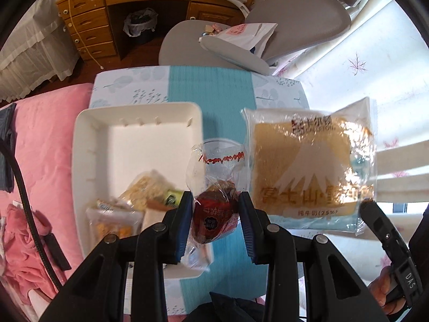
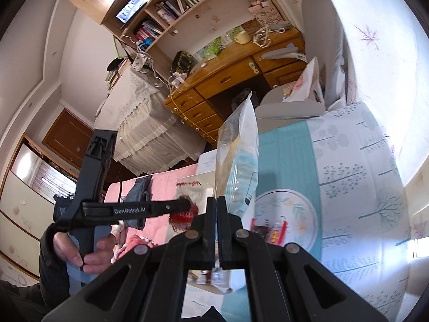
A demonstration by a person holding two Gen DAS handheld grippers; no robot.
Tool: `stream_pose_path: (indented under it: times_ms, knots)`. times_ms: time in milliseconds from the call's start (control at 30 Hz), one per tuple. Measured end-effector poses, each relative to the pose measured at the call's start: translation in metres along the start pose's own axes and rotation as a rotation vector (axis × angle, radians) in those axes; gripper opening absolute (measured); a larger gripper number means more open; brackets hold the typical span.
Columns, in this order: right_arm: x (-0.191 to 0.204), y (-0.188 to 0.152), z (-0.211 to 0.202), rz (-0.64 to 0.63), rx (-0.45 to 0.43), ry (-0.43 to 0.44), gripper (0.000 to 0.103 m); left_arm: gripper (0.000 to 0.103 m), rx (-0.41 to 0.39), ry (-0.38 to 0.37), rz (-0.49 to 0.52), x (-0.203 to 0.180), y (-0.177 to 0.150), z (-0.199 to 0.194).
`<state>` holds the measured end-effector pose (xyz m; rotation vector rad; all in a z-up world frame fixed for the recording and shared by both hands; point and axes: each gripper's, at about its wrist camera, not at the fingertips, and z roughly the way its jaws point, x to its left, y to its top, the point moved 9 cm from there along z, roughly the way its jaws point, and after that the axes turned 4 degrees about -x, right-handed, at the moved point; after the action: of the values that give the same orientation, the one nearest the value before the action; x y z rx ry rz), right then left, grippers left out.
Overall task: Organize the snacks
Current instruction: 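Carry the Fuji bread bag and red candy into the white tray and open both tools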
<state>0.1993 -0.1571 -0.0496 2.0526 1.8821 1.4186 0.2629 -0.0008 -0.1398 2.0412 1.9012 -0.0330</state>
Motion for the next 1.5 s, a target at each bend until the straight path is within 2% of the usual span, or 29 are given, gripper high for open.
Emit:
stream_pose_path:
  times_ms: [400, 500, 633, 667, 733, 833, 1000, 1100, 1267, 1500]
  knots:
    - [0.06, -0.036, 0.037, -0.005, -0.002, 0.017, 0.001, 0.033, 0.012, -0.006, -0.012, 0.068, -0.026, -0.009]
    - [0.068, -0.049, 0.05, 0.003, 0.009, 0.003, 0.001, 0.033, 0.014, -0.048, -0.02, 0.081, -0.031, -0.009]
    - [0.075, -0.066, 0.064, 0.02, 0.03, -0.004, 0.003, 0.033, 0.009, -0.07, -0.014, 0.094, -0.036, -0.008]
    - [0.077, -0.07, 0.068, 0.023, 0.034, -0.004, 0.007, 0.036, 0.007, -0.073, -0.015, 0.096, -0.038, -0.008]
    - [0.082, -0.075, 0.072, 0.033, 0.038, 0.0, 0.007, 0.045, 0.005, -0.079, -0.019, 0.102, -0.042, -0.008]
    - [0.089, -0.078, 0.072, 0.011, 0.038, -0.011, 0.007, 0.048, -0.008, -0.067, -0.019, 0.11, -0.046, -0.009]
    - [0.092, -0.083, 0.068, 0.001, 0.041, -0.045, 0.027, 0.057, -0.037, -0.048, -0.035, 0.118, -0.057, -0.015]
    - [0.089, -0.087, 0.067, -0.007, 0.055, -0.067, 0.031, 0.067, -0.068, -0.036, -0.032, 0.118, -0.065, -0.02]
    - [0.086, -0.097, 0.061, -0.032, 0.09, -0.089, 0.043, 0.068, -0.122, -0.016, -0.027, 0.112, -0.085, -0.03]
    - [0.072, -0.11, 0.043, -0.111, 0.141, -0.091, 0.048, 0.073, -0.189, 0.011, -0.079, 0.098, -0.118, -0.037]
